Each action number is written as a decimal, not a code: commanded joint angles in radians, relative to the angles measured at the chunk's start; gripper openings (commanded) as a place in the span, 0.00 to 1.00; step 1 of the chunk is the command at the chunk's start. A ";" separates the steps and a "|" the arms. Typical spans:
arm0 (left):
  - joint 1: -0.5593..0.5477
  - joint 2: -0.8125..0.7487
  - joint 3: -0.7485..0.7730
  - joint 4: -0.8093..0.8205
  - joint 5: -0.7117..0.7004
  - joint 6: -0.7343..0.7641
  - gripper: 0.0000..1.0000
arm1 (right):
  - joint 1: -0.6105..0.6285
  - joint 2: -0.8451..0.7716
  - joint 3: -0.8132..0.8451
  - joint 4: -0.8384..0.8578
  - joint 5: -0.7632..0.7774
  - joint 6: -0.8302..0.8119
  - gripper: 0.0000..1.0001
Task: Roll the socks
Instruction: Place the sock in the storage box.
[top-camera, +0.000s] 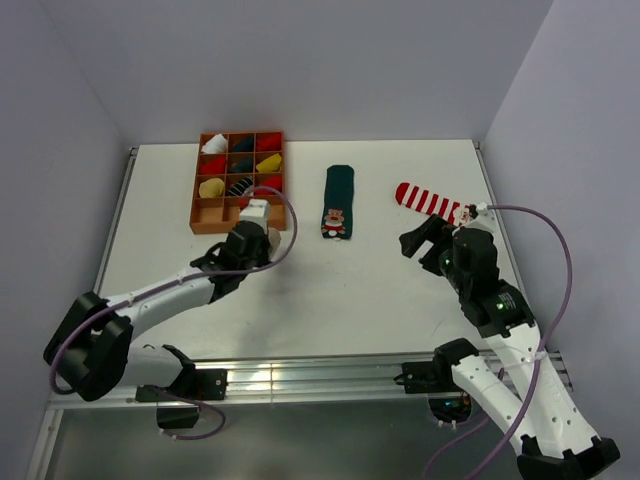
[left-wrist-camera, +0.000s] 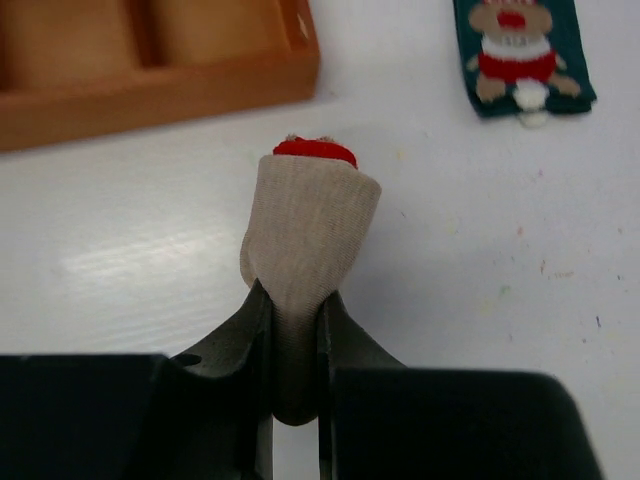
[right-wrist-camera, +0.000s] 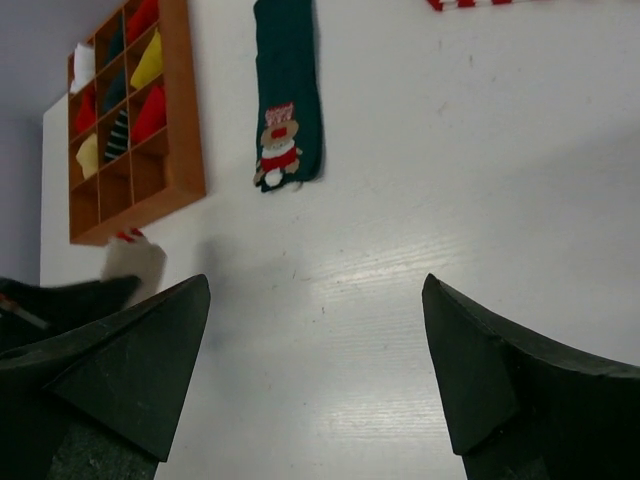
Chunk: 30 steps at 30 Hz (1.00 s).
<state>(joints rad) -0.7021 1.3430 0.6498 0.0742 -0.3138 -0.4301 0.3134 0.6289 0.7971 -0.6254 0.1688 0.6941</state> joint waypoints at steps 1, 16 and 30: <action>0.081 -0.080 0.099 -0.071 0.004 0.101 0.01 | -0.005 -0.012 -0.050 0.113 -0.116 -0.041 0.94; 0.470 0.054 0.329 -0.045 0.116 0.603 0.01 | 0.039 -0.052 -0.159 0.210 -0.201 -0.094 0.96; 0.622 0.286 0.304 0.173 0.274 0.743 0.01 | 0.039 0.005 -0.184 0.253 -0.288 -0.081 0.96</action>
<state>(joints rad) -0.0837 1.5959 0.9520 0.1459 -0.0990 0.2703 0.3492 0.6228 0.6220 -0.4347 -0.0845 0.6117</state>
